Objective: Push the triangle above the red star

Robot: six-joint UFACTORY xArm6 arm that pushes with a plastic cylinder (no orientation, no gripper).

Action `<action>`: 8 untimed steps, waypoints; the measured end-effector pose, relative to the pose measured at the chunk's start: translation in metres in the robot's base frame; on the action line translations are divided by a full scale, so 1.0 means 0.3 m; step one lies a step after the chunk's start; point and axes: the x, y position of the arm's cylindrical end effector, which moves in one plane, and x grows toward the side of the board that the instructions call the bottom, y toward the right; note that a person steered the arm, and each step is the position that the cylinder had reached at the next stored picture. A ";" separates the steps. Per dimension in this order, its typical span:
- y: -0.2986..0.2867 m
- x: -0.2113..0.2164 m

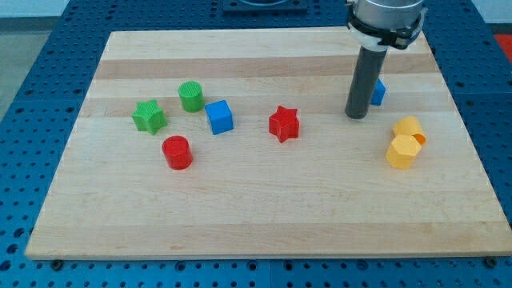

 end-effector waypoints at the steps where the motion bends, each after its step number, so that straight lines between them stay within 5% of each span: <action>1: 0.141 0.002; 3: 0.284 -0.092; 5: -0.210 -0.123; 6: -0.272 -0.123; 8: 0.213 -0.123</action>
